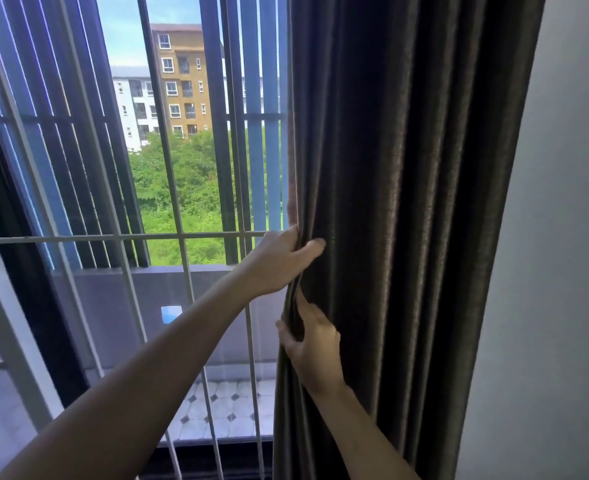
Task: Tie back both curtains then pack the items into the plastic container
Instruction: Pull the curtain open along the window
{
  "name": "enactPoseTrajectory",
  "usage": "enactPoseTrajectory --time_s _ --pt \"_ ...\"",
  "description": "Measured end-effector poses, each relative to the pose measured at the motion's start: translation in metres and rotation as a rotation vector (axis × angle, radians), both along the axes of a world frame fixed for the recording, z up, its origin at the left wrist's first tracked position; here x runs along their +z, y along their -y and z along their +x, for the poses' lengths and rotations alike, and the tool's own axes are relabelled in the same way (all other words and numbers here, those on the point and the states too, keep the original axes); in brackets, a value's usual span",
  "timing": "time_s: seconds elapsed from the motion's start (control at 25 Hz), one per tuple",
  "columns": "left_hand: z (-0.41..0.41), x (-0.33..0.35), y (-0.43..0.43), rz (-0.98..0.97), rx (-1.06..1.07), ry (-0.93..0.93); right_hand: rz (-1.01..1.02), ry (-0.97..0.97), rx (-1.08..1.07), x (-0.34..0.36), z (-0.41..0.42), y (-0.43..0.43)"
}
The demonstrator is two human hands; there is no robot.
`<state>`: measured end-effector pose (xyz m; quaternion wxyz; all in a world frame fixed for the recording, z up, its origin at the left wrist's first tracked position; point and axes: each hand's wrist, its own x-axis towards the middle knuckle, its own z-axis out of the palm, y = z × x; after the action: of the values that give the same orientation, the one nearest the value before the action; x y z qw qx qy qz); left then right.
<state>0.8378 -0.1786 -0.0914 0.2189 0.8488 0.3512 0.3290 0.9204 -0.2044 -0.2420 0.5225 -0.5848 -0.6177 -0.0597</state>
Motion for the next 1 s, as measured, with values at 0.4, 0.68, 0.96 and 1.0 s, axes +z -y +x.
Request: enactPoseTrajectory --time_s 0.4,0.68,0.96,1.0 --pt "0.019 -0.007 -0.005 -0.015 0.084 -0.098 0.336 -0.113 -0.192 -0.004 0.018 0.021" --pt "0.028 -0.013 -0.013 -0.037 0.123 -0.056 -0.023 -0.221 -0.123 0.072 0.075 0.014" --pt "0.042 -0.013 -0.02 -0.167 0.075 -0.038 -0.372 0.016 0.012 0.002 0.047 0.017" --pt "0.043 -0.012 -0.017 -0.188 0.055 -0.025 -0.373 0.027 0.01 0.001 0.045 0.016"
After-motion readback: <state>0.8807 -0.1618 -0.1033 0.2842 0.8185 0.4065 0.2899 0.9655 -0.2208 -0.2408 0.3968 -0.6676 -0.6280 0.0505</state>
